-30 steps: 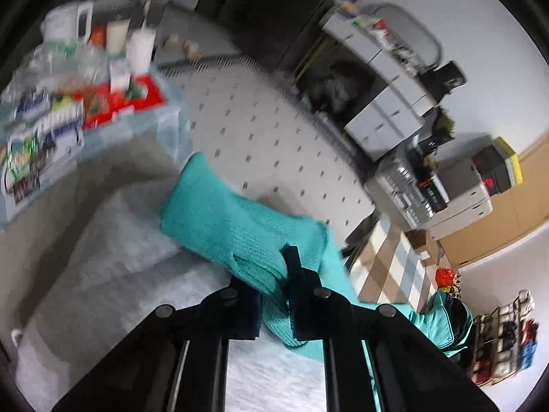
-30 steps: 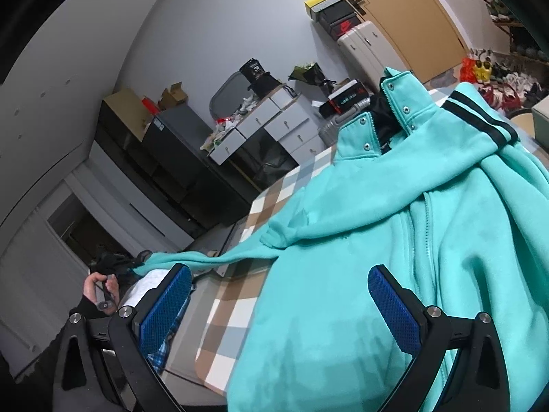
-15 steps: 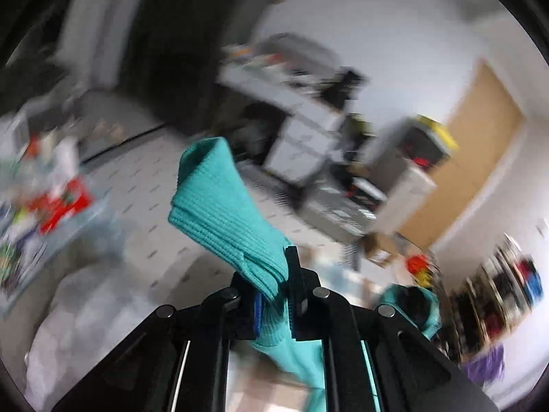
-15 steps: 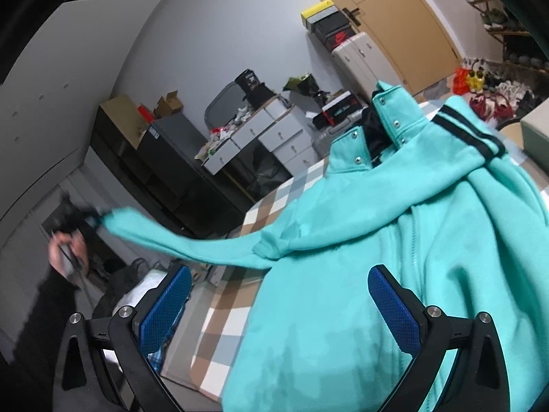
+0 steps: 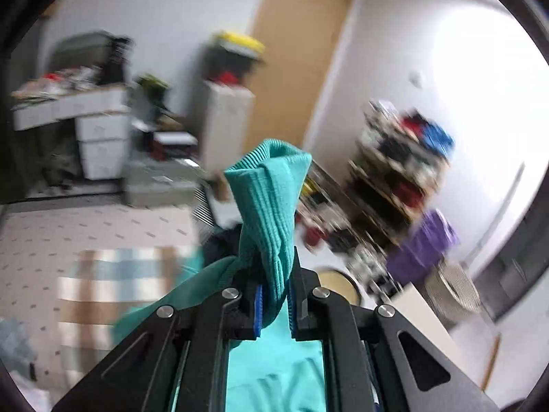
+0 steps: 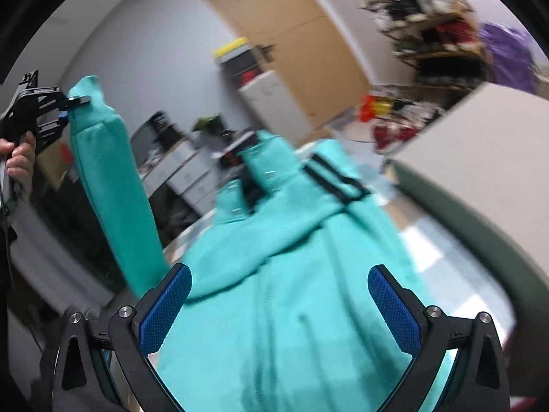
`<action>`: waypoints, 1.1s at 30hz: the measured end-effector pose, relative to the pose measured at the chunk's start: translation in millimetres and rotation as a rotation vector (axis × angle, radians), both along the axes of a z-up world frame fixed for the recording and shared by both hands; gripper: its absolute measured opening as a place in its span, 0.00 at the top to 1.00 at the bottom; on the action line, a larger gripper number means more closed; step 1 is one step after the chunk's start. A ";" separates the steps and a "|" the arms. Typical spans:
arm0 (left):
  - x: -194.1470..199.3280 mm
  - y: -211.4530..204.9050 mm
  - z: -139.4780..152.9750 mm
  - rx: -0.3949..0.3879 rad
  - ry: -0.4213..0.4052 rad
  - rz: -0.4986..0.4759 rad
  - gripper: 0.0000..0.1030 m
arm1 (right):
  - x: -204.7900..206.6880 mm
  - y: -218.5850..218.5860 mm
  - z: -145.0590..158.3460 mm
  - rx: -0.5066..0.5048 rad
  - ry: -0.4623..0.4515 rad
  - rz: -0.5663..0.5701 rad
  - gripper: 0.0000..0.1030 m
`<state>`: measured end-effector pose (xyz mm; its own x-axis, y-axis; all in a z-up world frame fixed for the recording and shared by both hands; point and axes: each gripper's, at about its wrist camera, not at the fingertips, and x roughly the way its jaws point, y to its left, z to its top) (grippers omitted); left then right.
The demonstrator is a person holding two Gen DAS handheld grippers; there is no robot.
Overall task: Fold large clothes
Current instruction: 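Grasp the other sleeve cuff with the left tool and lift it, then lay the held sleeve across the hoodie body and open the left tool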
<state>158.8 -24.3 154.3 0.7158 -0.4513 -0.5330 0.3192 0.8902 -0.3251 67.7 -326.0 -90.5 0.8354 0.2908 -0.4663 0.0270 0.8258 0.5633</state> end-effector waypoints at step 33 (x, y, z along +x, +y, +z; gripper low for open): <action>9.1 4.1 -248.3 0.302 0.402 -0.004 0.11 | 10.7 -17.5 -3.5 -0.087 0.061 -0.116 0.00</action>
